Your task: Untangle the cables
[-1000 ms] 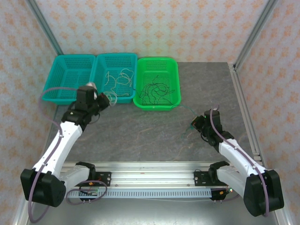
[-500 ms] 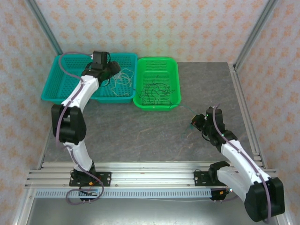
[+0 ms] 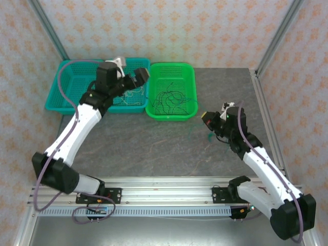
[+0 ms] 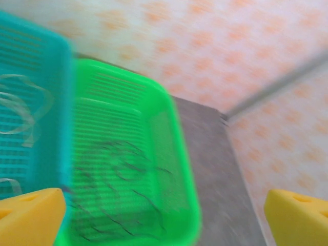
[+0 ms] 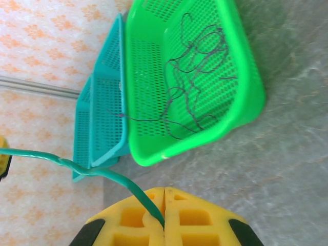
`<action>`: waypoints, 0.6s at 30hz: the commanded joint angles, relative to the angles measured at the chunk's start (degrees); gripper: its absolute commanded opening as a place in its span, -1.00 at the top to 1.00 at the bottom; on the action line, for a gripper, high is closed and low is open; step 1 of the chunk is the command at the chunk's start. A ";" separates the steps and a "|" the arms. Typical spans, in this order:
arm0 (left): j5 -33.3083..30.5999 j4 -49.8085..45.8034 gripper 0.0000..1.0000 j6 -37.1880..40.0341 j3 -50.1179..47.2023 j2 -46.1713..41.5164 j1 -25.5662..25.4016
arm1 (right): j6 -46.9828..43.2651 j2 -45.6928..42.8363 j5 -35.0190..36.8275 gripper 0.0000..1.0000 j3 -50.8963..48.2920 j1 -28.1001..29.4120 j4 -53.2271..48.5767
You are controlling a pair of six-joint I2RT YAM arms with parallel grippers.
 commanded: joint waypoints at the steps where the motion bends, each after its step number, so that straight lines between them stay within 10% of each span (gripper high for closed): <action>1: 1.97 1.41 -1.00 7.37 -5.32 -4.41 -6.49 | 4.65 2.84 -2.49 1.00 3.42 1.06 3.68; 18: 13.36 11.06 -0.81 19.26 -6.21 9.14 -20.02 | 14.78 9.24 -5.47 1.00 13.42 4.78 1.17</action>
